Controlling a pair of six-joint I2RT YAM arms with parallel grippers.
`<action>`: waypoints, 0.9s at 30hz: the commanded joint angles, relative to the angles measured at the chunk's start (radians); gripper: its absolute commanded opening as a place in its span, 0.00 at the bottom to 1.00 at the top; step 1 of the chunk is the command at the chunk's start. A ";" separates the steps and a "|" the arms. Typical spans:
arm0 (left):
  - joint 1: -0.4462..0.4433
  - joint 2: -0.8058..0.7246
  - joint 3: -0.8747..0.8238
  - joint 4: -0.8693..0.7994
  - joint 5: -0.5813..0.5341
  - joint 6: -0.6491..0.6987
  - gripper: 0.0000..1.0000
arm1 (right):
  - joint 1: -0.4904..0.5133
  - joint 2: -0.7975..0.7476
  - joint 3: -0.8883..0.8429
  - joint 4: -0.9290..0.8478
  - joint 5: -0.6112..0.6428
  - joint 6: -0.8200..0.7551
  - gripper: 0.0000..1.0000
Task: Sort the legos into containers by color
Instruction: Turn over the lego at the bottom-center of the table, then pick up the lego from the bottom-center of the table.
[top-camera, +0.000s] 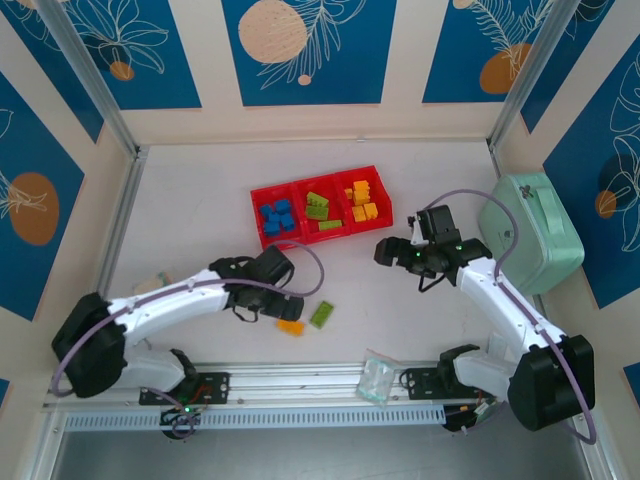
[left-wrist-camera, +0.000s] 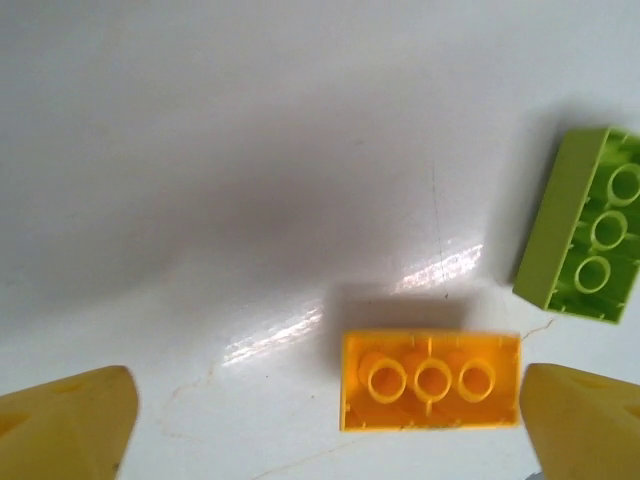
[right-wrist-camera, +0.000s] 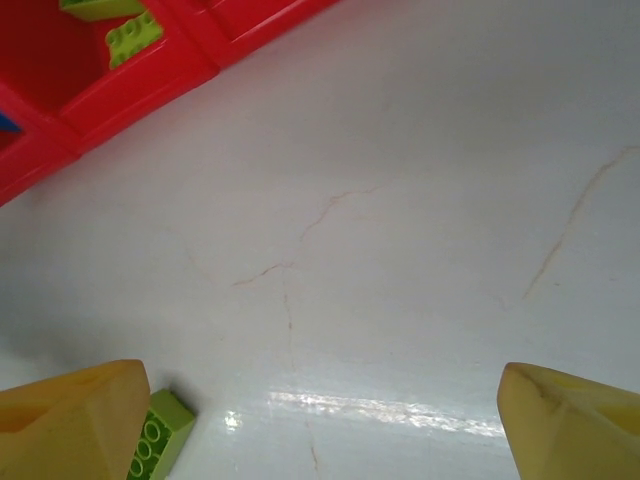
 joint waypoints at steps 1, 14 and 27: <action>0.018 -0.103 -0.010 -0.052 -0.116 -0.053 0.99 | 0.076 0.021 0.053 0.019 -0.054 -0.108 0.90; 0.058 -0.765 0.024 -0.379 -0.363 -0.148 0.99 | 0.627 0.456 0.359 -0.117 0.151 -0.323 0.93; 0.057 -1.182 0.190 -0.574 -0.359 -0.062 0.99 | 0.867 0.868 0.634 -0.176 0.117 -0.291 0.89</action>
